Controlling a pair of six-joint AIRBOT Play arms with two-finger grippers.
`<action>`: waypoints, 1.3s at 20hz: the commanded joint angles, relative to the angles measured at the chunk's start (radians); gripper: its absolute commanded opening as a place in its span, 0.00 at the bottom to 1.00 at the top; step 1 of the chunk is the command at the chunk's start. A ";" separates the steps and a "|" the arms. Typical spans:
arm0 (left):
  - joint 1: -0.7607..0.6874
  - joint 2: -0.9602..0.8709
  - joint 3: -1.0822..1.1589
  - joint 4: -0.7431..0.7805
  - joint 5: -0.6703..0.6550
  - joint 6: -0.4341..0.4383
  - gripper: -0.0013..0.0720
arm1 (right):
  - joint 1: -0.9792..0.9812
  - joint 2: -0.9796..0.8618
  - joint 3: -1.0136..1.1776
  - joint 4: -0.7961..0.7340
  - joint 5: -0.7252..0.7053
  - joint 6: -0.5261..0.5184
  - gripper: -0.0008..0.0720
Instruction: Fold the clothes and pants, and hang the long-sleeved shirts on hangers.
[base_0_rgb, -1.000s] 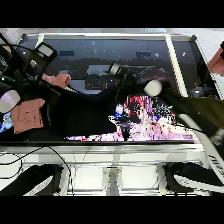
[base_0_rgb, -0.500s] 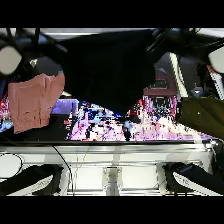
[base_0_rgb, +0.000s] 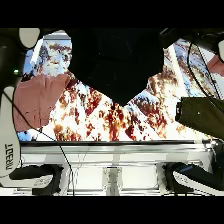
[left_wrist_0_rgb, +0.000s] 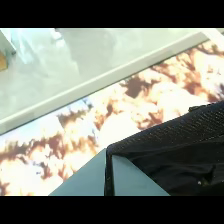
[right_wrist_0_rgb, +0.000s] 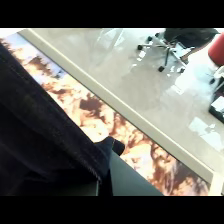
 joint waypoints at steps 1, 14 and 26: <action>0.039 -0.038 0.012 -0.085 0.074 0.002 0.06 | -0.002 -0.043 0.026 -0.022 -0.073 0.006 0.02; -0.087 0.194 0.012 -0.167 -0.528 0.008 0.06 | -0.002 0.043 0.323 -0.031 0.686 0.063 0.02; -0.145 0.102 -0.014 -0.168 -0.921 -0.111 0.06 | -0.002 0.048 0.273 0.016 1.023 0.140 0.02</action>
